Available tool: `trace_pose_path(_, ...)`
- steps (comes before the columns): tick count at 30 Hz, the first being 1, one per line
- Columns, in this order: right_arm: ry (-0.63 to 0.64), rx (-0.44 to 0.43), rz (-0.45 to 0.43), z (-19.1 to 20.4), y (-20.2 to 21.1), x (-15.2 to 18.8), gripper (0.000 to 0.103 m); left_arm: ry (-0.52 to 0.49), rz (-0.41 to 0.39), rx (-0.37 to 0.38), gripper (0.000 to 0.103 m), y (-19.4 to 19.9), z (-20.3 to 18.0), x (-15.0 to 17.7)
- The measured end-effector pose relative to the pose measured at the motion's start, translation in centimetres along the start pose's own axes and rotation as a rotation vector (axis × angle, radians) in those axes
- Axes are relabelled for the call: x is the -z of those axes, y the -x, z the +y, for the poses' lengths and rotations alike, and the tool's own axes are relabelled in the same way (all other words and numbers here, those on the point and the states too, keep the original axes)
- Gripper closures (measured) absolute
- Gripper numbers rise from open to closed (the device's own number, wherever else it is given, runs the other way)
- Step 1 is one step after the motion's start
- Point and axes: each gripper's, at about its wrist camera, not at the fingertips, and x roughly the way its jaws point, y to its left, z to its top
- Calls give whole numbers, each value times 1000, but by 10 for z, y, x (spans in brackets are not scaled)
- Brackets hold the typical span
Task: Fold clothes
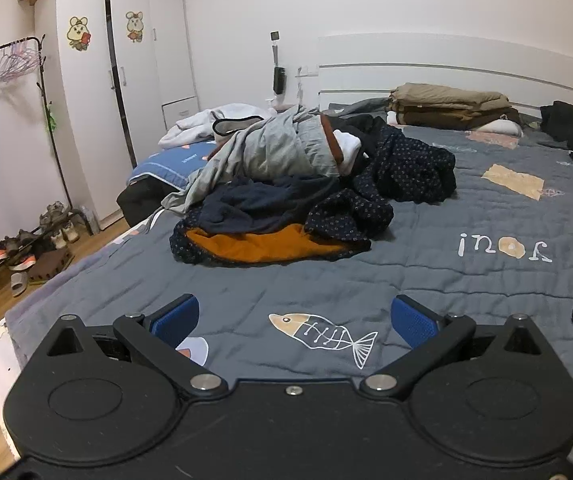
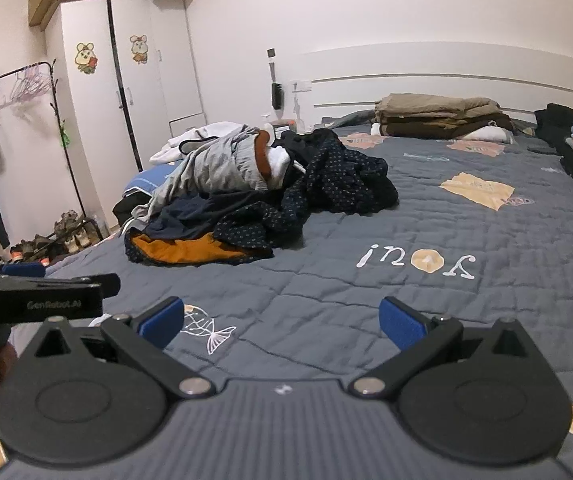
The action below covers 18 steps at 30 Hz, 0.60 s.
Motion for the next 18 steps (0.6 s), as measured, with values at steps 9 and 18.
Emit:
trace_pose_path(9, 8, 2, -7, 9, 4, 0, 0, 7, -22, -17, 0, 4, 4, 0)
trace_pose_path(18, -4, -6, -4, 6, -1, 3, 0, 24, -55, -11, 0, 7, 8, -2)
